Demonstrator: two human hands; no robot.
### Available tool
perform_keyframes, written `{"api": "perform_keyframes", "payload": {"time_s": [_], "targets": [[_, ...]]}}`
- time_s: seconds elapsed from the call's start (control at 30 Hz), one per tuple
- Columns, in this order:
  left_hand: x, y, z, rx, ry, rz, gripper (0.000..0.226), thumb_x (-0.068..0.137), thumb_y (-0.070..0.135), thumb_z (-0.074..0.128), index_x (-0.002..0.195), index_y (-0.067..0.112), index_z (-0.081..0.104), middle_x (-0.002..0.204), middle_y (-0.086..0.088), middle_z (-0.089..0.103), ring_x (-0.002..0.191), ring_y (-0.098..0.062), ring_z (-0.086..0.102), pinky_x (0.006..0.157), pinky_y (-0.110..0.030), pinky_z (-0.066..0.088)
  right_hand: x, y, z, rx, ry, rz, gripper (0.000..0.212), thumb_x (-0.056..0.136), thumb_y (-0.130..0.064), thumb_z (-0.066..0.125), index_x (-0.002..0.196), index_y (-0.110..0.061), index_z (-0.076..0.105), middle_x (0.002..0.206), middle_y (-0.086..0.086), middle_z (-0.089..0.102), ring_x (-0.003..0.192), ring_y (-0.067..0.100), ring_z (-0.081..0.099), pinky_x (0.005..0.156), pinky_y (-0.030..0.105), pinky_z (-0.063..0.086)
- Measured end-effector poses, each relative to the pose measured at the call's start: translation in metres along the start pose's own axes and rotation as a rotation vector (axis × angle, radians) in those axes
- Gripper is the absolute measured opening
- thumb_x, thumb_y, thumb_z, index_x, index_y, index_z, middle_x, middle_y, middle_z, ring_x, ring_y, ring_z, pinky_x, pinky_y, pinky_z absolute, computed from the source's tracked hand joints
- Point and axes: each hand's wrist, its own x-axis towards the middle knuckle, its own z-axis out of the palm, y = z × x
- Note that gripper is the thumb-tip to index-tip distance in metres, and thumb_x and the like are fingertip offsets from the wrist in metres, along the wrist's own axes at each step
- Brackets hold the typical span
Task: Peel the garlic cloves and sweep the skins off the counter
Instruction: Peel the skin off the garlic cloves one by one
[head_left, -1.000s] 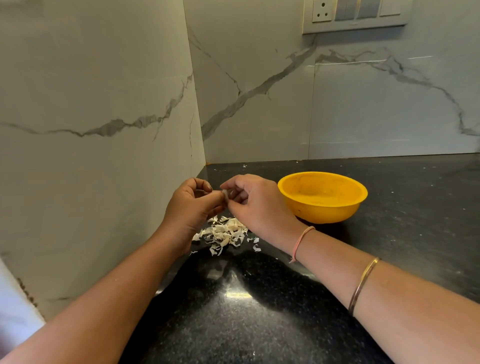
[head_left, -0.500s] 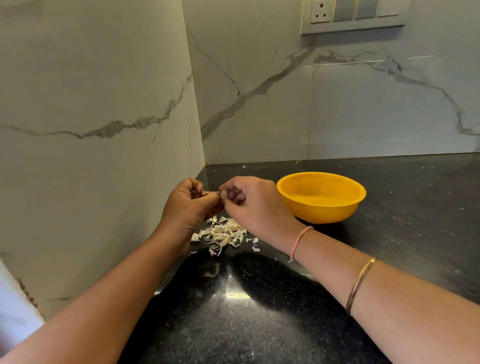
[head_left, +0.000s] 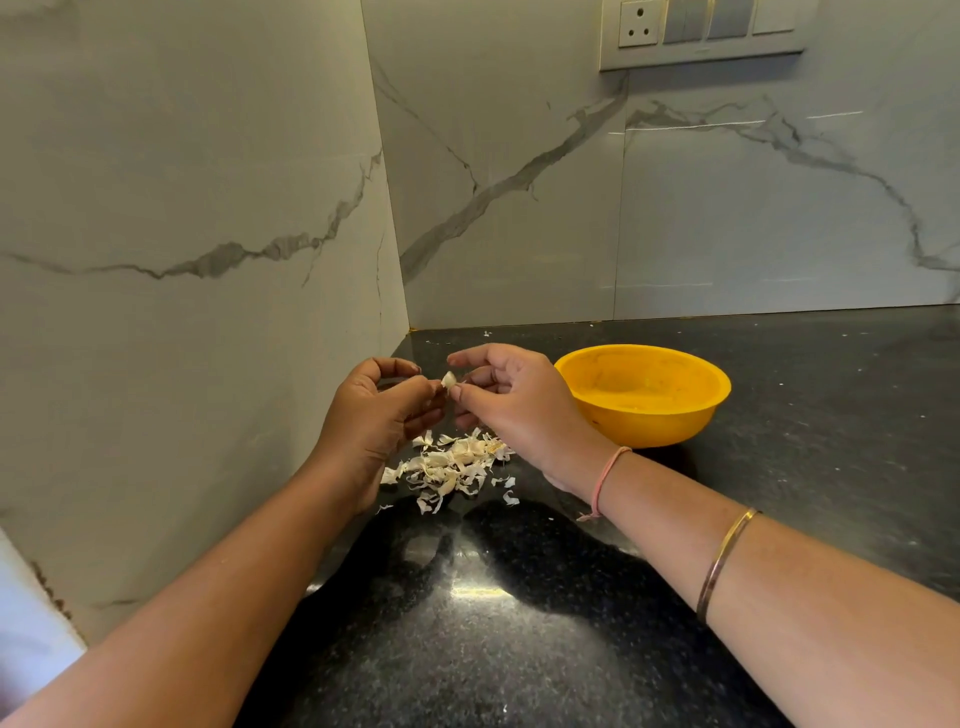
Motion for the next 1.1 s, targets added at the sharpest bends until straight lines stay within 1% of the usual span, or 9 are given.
{"api": "perform_keyframes", "payload": {"time_s": [0.1,0.17,0.3,0.43,0.6,0.7,0.77,1.0,1.1], "targets": [[-0.0008,0.0,-0.0001,-0.022,-0.017,-0.005,0.014,0.084,0.003,0.063,0.091,0.011,0.053,0.089,-0.012,0.064,0.072,-0.017,0.067,0.07,-0.025,0.058,0.0001,0.0014,0.0006,0.001,-0.006,-0.007,0.026,0.086,0.0,0.061,0.111,-0.007,0.062,0.083,0.007,0.067,0.079,0.021,0.068,0.077,0.042,0.058],[-0.0009,-0.0002,0.0003,0.002,-0.022,0.002,0.017,0.083,0.002,0.064,0.091,0.012,0.053,0.092,-0.013,0.063,0.073,-0.017,0.066,0.069,-0.023,0.058,0.0,0.0027,0.0017,-0.065,-0.006,-0.046,0.026,0.086,-0.001,0.062,0.111,-0.007,0.063,0.086,0.007,0.067,0.079,0.02,0.068,0.076,0.038,0.058],[-0.0004,-0.0004,0.0005,0.04,-0.01,0.014,0.023,0.081,-0.004,0.064,0.09,0.013,0.051,0.099,-0.019,0.061,0.075,-0.019,0.064,0.068,-0.022,0.058,-0.0006,0.0044,0.0027,-0.22,-0.002,-0.146,0.027,0.086,-0.004,0.063,0.112,-0.009,0.066,0.089,0.001,0.068,0.073,0.008,0.064,0.073,0.021,0.056],[-0.0006,-0.0005,0.0003,0.038,-0.014,0.024,0.025,0.079,-0.002,0.067,0.09,0.013,0.05,0.097,-0.019,0.062,0.076,-0.02,0.064,0.07,-0.024,0.057,-0.0006,0.0039,0.0019,-0.279,0.018,-0.187,0.026,0.086,-0.006,0.063,0.111,-0.01,0.068,0.086,-0.002,0.066,0.068,-0.002,0.057,0.064,0.006,0.047],[-0.0001,-0.0011,0.0008,0.046,-0.009,0.018,0.025,0.079,-0.002,0.066,0.09,0.014,0.05,0.098,-0.02,0.062,0.079,-0.022,0.064,0.073,-0.026,0.057,-0.0008,0.0041,0.0014,-0.287,0.016,-0.184,0.027,0.086,-0.003,0.062,0.111,-0.01,0.068,0.086,-0.002,0.066,0.061,-0.008,0.053,0.057,0.003,0.042],[-0.0011,-0.0011,0.0003,0.044,-0.02,0.019,0.025,0.08,-0.003,0.066,0.089,0.014,0.049,0.093,-0.018,0.062,0.078,-0.022,0.064,0.071,-0.025,0.057,-0.001,0.0044,0.0021,-0.304,0.021,-0.193,0.028,0.086,-0.002,0.063,0.112,-0.01,0.068,0.095,0.003,0.07,0.072,0.0,0.059,0.065,0.006,0.048],[-0.0014,-0.0012,0.0001,0.053,-0.025,0.024,0.027,0.08,-0.003,0.065,0.089,0.014,0.047,0.09,-0.017,0.062,0.079,-0.022,0.063,0.072,-0.025,0.056,-0.0007,0.0046,0.0019,-0.302,0.026,-0.198,0.028,0.085,-0.002,0.063,0.112,-0.01,0.068,0.099,0.006,0.071,0.079,0.006,0.062,0.069,0.006,0.048],[-0.0006,-0.0024,0.0004,0.098,-0.014,0.026,0.03,0.081,-0.005,0.063,0.084,0.016,0.042,0.082,-0.015,0.06,0.078,-0.024,0.059,0.081,-0.034,0.054,-0.0017,0.0034,0.0025,-0.335,0.018,-0.231,0.029,0.085,-0.002,0.063,0.113,-0.008,0.067,0.102,0.007,0.071,0.083,0.006,0.059,0.071,0.003,0.045],[0.0005,-0.0027,0.0007,0.096,-0.009,0.025,0.031,0.081,-0.005,0.063,0.083,0.016,0.04,0.077,-0.013,0.059,0.076,-0.025,0.057,0.084,-0.038,0.052,-0.0012,0.0034,0.0036,-0.305,0.018,-0.219,0.028,0.086,-0.003,0.062,0.113,-0.008,0.067,0.105,0.007,0.07,0.086,0.008,0.062,0.075,0.009,0.05]]}}
